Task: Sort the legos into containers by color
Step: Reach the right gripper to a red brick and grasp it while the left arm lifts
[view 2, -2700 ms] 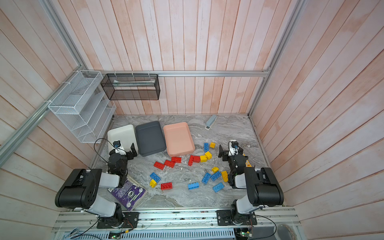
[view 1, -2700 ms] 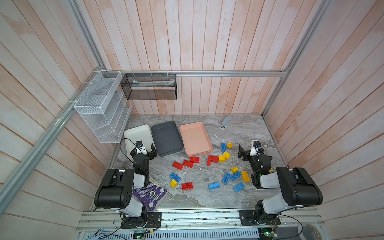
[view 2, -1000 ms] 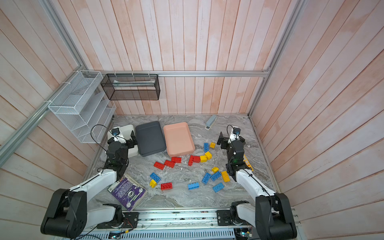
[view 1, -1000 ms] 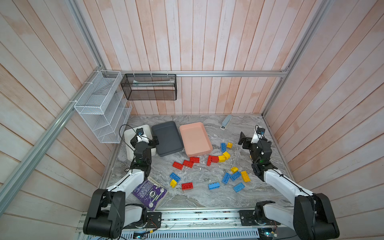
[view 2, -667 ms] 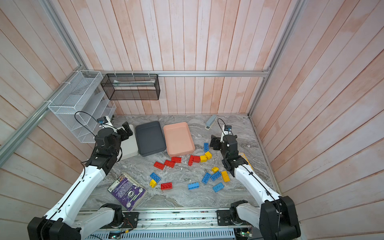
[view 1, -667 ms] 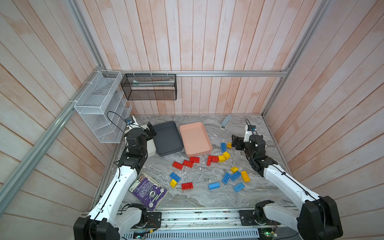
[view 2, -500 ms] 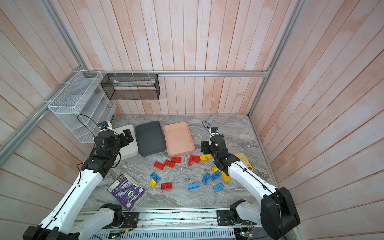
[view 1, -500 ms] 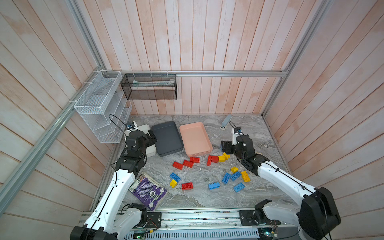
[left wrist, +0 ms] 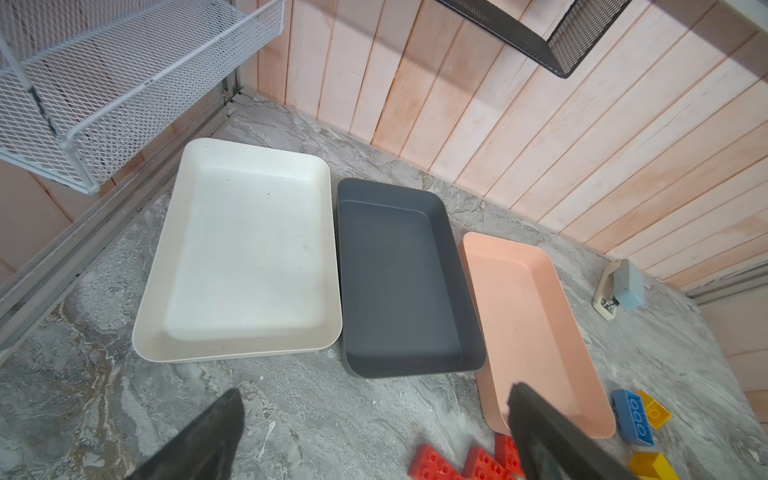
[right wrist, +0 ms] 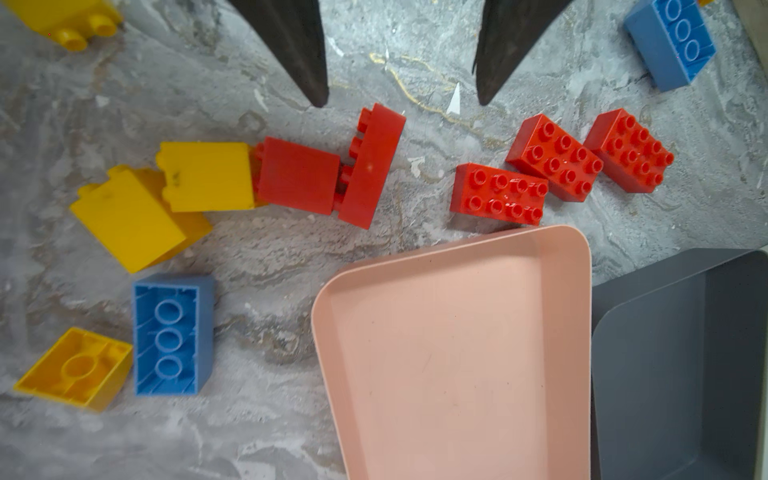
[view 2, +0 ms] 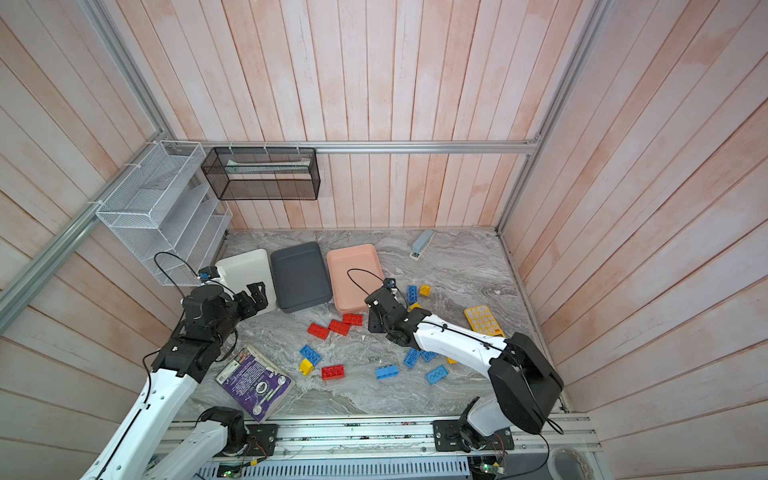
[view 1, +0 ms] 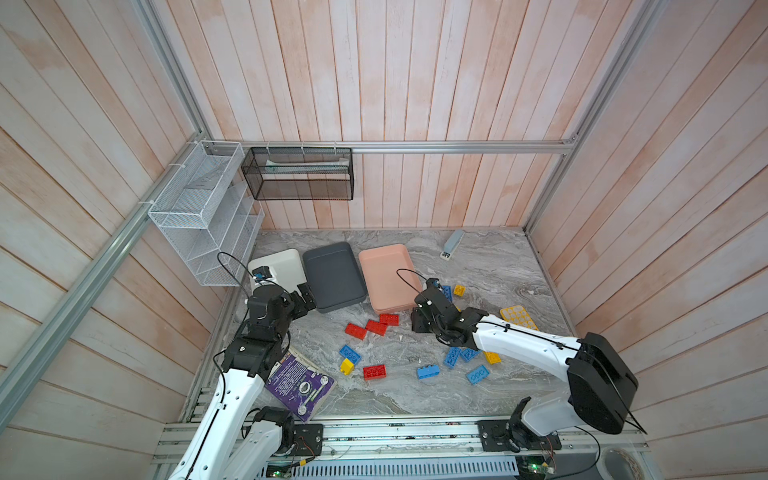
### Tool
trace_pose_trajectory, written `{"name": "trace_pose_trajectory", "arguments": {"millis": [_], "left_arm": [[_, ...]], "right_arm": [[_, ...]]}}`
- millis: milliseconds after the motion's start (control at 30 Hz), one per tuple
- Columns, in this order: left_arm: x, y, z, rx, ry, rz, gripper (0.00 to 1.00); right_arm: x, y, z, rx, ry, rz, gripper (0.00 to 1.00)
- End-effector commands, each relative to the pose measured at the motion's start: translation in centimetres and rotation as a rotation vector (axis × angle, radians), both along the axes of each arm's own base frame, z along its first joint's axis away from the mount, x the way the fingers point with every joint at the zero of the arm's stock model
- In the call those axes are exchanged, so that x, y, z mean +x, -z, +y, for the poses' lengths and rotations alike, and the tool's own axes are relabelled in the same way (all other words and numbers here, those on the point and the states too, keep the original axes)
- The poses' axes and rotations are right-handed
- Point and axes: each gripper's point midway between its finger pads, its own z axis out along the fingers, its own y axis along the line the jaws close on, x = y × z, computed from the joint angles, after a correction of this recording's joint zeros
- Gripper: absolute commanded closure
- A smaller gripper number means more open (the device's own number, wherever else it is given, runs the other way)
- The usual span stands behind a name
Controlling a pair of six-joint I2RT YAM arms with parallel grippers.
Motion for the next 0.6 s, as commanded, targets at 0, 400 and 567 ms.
{"name": "trace_pose_trajectory", "arguments": {"millis": [0,400,567], "left_arm": [[-0.3,-0.6,-0.7,-0.021,0.038,-0.020,0.00],[-0.8,-1.1,-2.6,-0.016,0.111,-0.040,0.00],[-0.9,-1.0,-2.9,-0.014,0.123,-0.040,0.00]], "right_arm": [[0.1,1.0,-0.2,0.005,0.092,0.042,0.42],[0.3,4.9,0.3,-0.029,0.155,0.118,0.39],[0.9,5.6,0.0,-0.075,0.173,0.103,0.44]]}}
